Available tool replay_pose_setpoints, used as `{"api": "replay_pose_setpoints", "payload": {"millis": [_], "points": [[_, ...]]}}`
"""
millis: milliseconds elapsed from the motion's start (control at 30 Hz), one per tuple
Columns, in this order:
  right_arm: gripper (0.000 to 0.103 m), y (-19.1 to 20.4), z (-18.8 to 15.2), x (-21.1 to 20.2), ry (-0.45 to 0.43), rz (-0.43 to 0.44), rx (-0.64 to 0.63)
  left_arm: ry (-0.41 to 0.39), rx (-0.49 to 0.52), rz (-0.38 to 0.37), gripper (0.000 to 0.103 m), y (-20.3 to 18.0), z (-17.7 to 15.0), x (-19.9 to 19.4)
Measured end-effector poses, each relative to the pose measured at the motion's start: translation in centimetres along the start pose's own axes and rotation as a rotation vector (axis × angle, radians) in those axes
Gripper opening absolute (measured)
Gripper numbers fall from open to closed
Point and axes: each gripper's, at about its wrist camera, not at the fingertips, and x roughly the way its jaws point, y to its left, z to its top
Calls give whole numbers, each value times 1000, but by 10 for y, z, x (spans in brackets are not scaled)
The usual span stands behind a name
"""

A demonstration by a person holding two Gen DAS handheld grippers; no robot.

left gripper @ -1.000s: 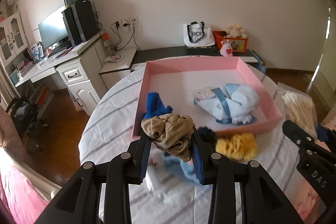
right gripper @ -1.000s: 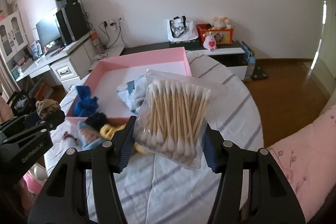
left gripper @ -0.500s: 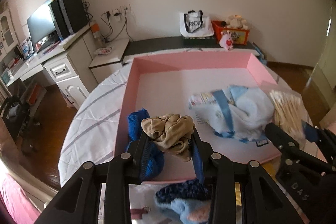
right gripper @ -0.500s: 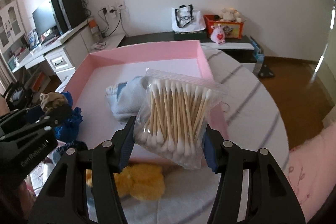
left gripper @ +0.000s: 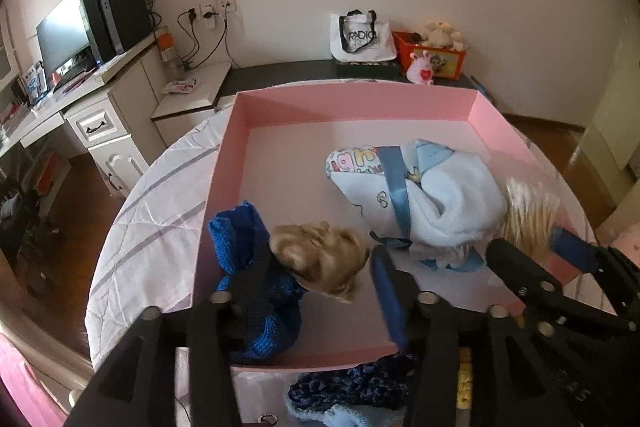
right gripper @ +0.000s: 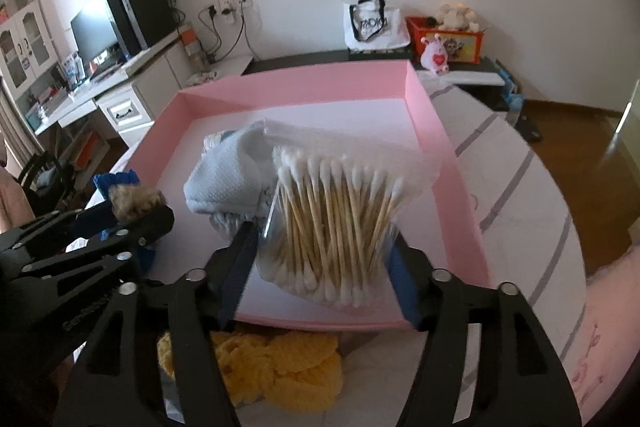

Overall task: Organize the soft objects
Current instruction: 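Open left gripper to drop the scrunchie in the box while right releases the swab bag, then raise both open grippers away from the pink box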

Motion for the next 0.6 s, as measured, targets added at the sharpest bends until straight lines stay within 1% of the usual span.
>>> {"api": "replay_pose_setpoints", "payload": {"millis": [33, 67, 100, 133, 200, 267, 433, 600], "points": [[73, 0, 0, -3, -13, -5, 1, -5, -5, 3, 65, 2, 0, -2], [75, 0, -1, -7, -24, -14, 4, -13, -10, 10, 71, 4, -1, -3], [78, -1, 0, -9, -29, -19, 7, -21, -17, 13, 75, 6, -2, -5], [82, -2, -1, -11, -40, -28, 11, -25, -21, 10, 76, 7, -3, -6], [84, -3, 0, -14, -49, -38, 15, -28, -29, 8, 81, 9, -6, -8], [85, -3, 0, -15, -48, -47, 15, -28, -31, 14, 83, 10, -10, -10], [87, -6, 1, -10, -29, -55, 21, -24, -38, 9, 84, 11, -15, -15], [88, -7, 0, -9, -20, -57, 25, -20, -35, 14, 84, 7, -10, -16]]}}
